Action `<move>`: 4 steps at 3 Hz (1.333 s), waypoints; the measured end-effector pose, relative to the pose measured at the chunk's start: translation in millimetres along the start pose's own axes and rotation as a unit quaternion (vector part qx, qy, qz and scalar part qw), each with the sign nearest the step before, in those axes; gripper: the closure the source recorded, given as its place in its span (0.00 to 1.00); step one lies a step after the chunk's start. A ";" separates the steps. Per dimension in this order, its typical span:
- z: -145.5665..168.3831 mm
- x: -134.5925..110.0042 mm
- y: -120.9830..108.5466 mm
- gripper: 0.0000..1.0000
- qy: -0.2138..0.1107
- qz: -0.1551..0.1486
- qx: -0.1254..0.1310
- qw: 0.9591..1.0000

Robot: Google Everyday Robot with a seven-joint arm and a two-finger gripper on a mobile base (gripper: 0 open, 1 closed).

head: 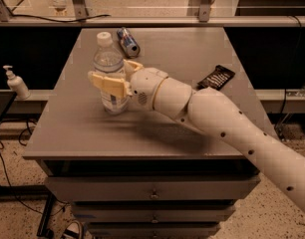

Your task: Place blue plastic bottle upright

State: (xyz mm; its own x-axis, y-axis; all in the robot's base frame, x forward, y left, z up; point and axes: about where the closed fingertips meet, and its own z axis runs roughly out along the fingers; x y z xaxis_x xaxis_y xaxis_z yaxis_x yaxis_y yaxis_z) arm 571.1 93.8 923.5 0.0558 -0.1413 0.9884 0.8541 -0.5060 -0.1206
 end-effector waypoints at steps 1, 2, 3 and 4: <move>-0.4 -0.2 -0.6 0.00 0.001 0.000 0.002 1.000; -7.9 3.2 -0.8 0.00 0.000 -0.005 0.001 1.000; -33.1 16.3 -2.6 0.00 -0.013 -0.024 -0.004 1.000; -72.2 27.8 -12.6 0.00 -0.027 -0.039 -0.020 0.999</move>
Offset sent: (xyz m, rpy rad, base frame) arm -0.0084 -0.0202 0.0046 -0.0186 -0.0224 -0.0119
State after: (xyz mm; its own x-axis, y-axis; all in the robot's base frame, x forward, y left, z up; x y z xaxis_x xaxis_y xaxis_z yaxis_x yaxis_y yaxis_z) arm 524.6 34.8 945.9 0.0198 -0.0544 0.9983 0.8355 -0.5476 -0.0464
